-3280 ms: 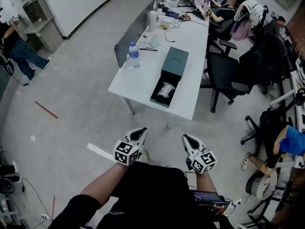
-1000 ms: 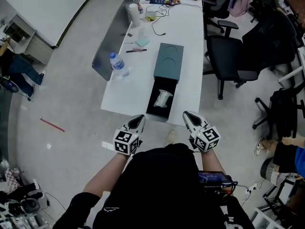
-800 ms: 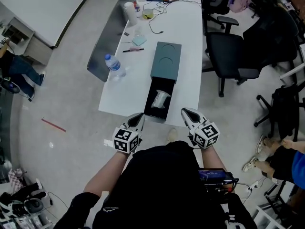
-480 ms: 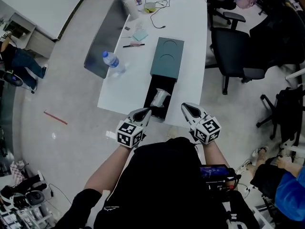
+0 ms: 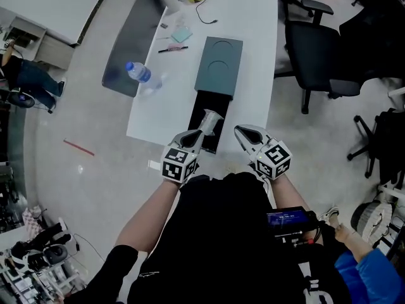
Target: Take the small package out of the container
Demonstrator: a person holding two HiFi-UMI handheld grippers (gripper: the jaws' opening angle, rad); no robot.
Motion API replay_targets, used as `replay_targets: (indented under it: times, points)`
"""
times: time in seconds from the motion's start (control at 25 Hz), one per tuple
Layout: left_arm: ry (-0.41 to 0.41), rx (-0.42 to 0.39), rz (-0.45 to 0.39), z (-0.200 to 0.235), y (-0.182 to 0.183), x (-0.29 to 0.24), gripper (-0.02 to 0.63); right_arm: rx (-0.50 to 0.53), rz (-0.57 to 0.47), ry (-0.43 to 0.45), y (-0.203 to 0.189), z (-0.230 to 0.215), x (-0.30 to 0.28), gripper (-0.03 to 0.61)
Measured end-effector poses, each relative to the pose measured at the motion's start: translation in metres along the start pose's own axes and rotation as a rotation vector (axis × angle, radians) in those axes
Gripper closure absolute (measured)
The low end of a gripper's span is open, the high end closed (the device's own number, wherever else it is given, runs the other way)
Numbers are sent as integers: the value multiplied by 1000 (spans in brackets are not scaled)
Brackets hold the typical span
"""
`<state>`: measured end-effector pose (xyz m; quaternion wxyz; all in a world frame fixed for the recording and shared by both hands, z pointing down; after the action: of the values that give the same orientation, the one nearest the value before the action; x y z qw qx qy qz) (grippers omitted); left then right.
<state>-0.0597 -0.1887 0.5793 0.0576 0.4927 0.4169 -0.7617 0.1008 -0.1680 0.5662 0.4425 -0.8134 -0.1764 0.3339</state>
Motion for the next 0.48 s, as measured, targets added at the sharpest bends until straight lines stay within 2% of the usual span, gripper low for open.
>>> replay_targets:
  times: [0.48]
  points:
    - [13,-15,154,6,5,-37,597,-16,-2,12,3,-16,-3,552]
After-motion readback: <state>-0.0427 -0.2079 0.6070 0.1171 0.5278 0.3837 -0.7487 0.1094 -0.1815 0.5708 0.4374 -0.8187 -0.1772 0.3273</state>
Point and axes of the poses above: the fingertips, and each gripper's own axes: x backward along the fingers, z to its left, y out of its top, the point moved 4 cm from there along x, backward along the fingers, and after that the axes turned 10 degrees about z, right-handed, at the moved point
